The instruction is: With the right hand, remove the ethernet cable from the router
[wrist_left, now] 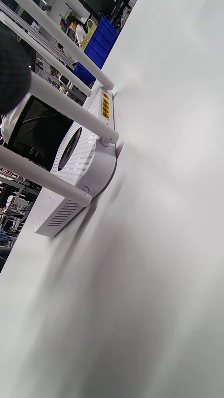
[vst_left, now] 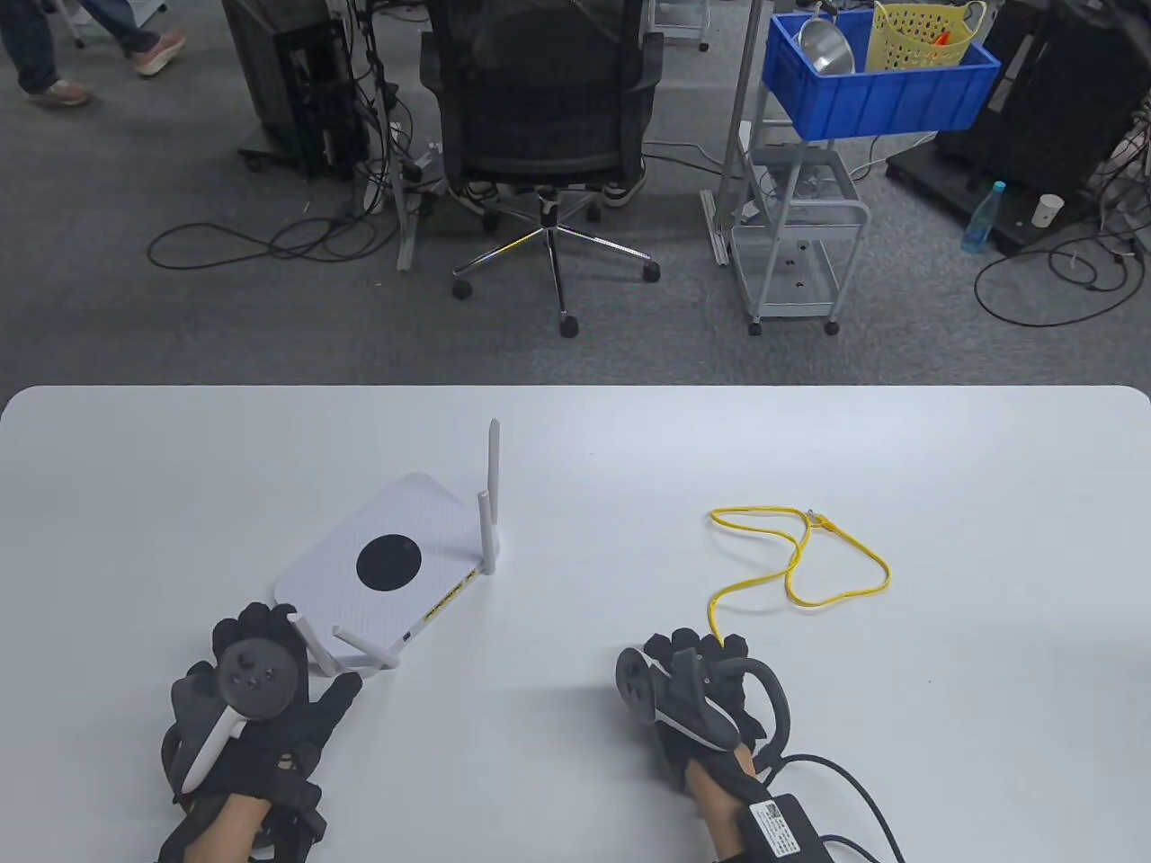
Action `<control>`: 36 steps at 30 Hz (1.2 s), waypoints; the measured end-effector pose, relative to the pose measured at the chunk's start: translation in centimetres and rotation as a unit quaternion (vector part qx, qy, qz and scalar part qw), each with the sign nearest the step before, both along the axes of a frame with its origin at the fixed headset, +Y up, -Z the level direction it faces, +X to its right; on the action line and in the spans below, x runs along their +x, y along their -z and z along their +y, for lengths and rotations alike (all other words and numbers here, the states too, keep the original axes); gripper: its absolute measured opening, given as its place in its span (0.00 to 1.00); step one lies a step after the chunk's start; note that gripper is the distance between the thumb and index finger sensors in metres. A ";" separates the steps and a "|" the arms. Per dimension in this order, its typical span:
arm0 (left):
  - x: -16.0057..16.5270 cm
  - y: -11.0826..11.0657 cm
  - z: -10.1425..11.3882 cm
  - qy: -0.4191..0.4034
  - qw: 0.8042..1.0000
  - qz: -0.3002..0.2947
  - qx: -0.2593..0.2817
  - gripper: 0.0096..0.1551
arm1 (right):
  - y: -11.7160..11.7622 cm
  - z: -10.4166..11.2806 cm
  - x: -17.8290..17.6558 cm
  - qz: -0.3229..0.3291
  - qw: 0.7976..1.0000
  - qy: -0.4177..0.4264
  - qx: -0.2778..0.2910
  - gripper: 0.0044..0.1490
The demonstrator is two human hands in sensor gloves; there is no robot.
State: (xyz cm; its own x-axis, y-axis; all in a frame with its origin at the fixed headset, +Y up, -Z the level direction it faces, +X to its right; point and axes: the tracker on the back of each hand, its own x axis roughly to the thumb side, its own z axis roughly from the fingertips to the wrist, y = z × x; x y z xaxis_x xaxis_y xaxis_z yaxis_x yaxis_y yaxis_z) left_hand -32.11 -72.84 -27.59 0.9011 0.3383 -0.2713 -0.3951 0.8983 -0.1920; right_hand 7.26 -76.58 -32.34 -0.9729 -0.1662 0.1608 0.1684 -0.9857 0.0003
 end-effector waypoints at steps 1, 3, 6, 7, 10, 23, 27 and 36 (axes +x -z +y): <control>0.0 0.0 0.0 0.000 1.000 0.000 -0.001 0.57 | 0.0 0.0 0.0 0.000 1.000 -0.002 -0.002 0.31; 0.0 0.0 0.0 0.000 1.000 -0.001 -0.001 0.57 | 0.0 -0.2 -0.1 -0.001 1.000 -0.007 -0.009 0.30; 0.1 0.0 0.0 0.002 1.000 -0.002 -0.004 0.57 | 0.0 -0.2 -0.1 -0.002 1.000 -0.006 -0.010 0.30; 0.1 0.0 0.0 0.002 1.000 -0.002 -0.004 0.57 | 0.0 -0.2 -0.1 -0.002 1.000 -0.007 -0.011 0.30; 0.1 0.0 0.0 0.003 1.000 -0.002 -0.005 0.58 | 0.0 -0.1 -0.1 -0.007 1.000 -0.006 -0.020 0.30; 0.3 0.0 -0.1 0.009 1.000 -0.006 -0.008 0.57 | -1.0 3.1 1.3 -0.003 0.997 0.082 0.005 0.51; 0.3 0.0 -0.1 0.010 1.000 -0.008 -0.008 0.57 | -1.4 3.5 0.9 0.008 0.997 0.083 0.001 0.57; 0.4 0.0 -0.2 0.014 1.000 -0.010 -0.010 0.57 | -1.4 2.9 0.4 0.015 0.996 0.081 -0.041 0.62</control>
